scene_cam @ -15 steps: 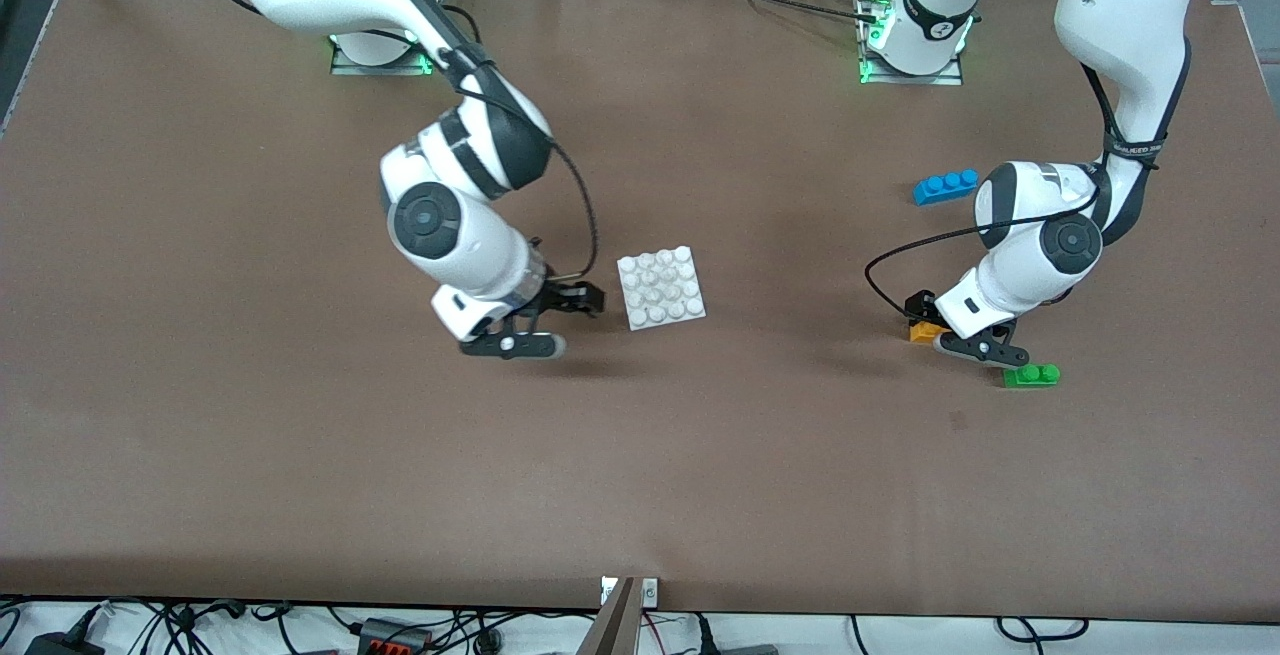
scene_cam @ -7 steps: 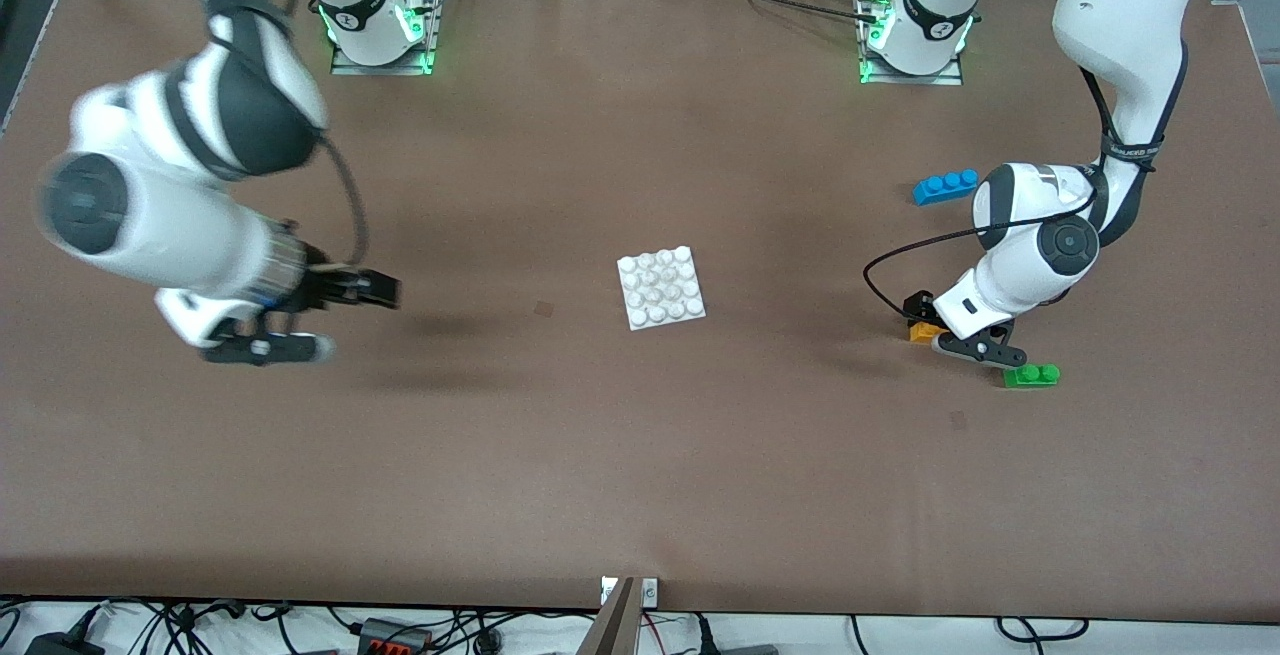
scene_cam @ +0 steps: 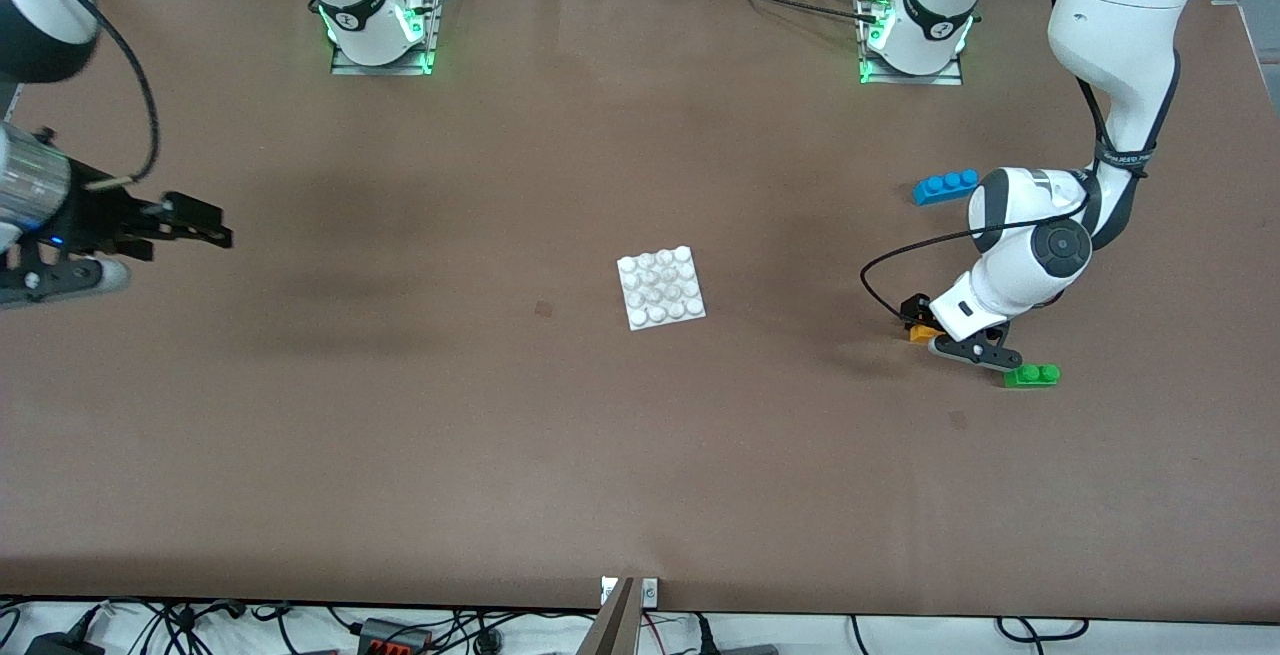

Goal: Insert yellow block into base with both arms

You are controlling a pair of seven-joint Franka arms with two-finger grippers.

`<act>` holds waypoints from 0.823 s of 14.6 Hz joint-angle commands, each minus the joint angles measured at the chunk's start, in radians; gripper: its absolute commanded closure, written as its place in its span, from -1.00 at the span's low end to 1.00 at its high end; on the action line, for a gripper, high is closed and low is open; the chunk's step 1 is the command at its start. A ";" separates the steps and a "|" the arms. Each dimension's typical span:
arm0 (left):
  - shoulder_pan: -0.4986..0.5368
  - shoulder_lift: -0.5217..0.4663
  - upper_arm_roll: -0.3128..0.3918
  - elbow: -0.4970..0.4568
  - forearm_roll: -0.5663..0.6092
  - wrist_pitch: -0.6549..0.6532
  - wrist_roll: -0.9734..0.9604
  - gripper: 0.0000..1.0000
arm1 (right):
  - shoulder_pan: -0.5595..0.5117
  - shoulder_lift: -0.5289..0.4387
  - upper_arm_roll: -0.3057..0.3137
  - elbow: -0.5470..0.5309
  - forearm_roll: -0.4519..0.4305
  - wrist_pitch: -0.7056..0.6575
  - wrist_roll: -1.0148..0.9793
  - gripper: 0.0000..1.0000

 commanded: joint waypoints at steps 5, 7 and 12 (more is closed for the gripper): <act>0.003 0.001 -0.003 0.005 0.003 0.011 0.017 -0.60 | 0.120 -0.238 -0.177 -0.284 -0.062 0.080 0.003 -1.00; 0.003 -0.002 -0.003 0.008 0.003 0.005 0.016 -0.57 | 0.124 -0.255 -0.202 -0.318 -0.053 0.097 0.018 -1.00; -0.001 -0.011 -0.005 0.013 0.003 -0.027 0.013 -0.27 | 0.125 -0.229 -0.199 -0.222 -0.091 0.044 0.009 -1.00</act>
